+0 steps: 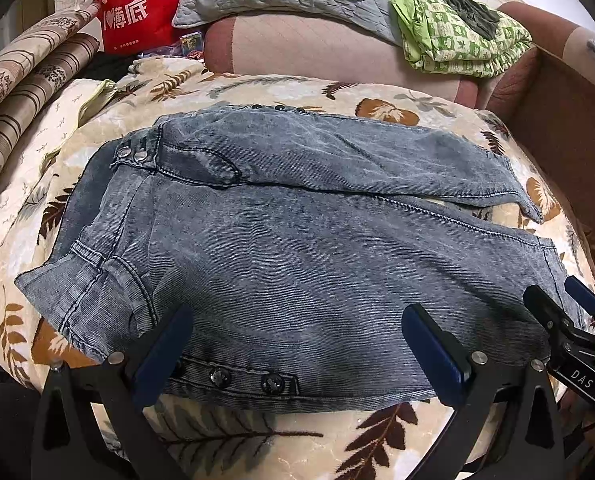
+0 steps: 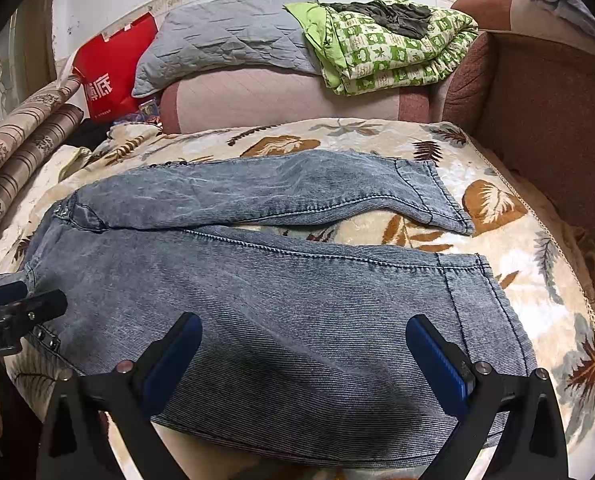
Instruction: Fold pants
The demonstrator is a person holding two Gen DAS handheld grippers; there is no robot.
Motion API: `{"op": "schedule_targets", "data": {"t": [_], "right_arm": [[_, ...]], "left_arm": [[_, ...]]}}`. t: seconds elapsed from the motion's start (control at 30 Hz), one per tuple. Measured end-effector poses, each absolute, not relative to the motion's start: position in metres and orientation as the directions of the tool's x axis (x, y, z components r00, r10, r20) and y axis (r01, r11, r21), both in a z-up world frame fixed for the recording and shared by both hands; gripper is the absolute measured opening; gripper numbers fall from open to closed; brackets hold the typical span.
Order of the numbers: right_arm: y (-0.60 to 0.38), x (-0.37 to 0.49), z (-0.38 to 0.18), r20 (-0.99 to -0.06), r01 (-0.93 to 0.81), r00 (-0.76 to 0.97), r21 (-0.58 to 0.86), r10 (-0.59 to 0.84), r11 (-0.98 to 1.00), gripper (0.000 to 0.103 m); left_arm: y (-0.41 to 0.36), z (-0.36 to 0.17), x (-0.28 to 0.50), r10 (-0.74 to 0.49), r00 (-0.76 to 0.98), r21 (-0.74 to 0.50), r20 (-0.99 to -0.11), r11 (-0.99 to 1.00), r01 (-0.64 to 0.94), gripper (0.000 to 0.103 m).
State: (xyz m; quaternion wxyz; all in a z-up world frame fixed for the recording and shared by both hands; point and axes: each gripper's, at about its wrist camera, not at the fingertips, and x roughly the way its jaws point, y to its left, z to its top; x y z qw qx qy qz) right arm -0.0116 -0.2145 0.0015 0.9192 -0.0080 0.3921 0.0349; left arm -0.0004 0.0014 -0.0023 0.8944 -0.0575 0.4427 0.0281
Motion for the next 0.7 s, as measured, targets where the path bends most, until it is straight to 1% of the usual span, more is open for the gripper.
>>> {"op": "schedule_targets", "data": {"t": [0.27,0.33,0.4,0.47,0.5,0.53,0.6,0.63,0.7], "right_arm": [[-0.214,-0.011,0.001,-0.723,-0.071,0.689,0.015,0.059,0.997,0.103],[-0.215,-0.011,0.001,-0.725,-0.069,0.686,0.018,0.060,0.997,0.103],[-0.218,-0.010,0.000,-0.741,-0.067,0.666,0.052,0.083,0.996,0.103],[-0.225,-0.012,-0.001,-0.766,-0.062,0.625,0.143,0.150,0.988,0.103],[-0.230,-0.014,-0.001,-0.774,-0.056,0.605,0.193,0.187,0.980,0.103],[-0.235,-0.018,-0.001,-0.780,-0.050,0.581,0.250,0.232,0.967,0.103],[-0.249,-0.031,-0.004,-0.777,-0.014,0.530,0.393,0.340,0.919,0.103],[-0.261,-0.039,-0.009,-0.767,0.032,0.503,0.477,0.398,0.879,0.103],[-0.281,-0.051,-0.019,-0.766,0.131,0.465,0.555,0.443,0.822,0.103]], "left_arm": [[0.003,-0.003,0.000,-0.009,0.607,-0.089,-0.795,0.991,-0.102,0.103],[0.009,-0.003,0.000,-0.030,0.611,-0.120,-0.791,0.987,-0.107,0.103],[0.023,-0.002,-0.004,-0.055,0.621,-0.170,-0.782,0.977,-0.128,0.103],[0.049,-0.003,-0.011,-0.036,0.636,-0.209,-0.771,0.958,-0.199,0.103],[0.064,-0.005,-0.014,-0.004,0.630,-0.209,-0.777,0.945,-0.252,0.103],[0.088,-0.009,-0.018,0.022,0.624,-0.235,-0.781,0.916,-0.327,0.103],[0.117,-0.013,-0.023,0.080,0.608,-0.235,-0.790,0.876,-0.420,0.103],[0.129,-0.015,-0.024,0.113,0.568,-0.211,-0.815,0.855,-0.473,0.103],[0.153,-0.026,-0.021,0.134,0.508,-0.199,-0.851,0.813,-0.547,0.103]]}}
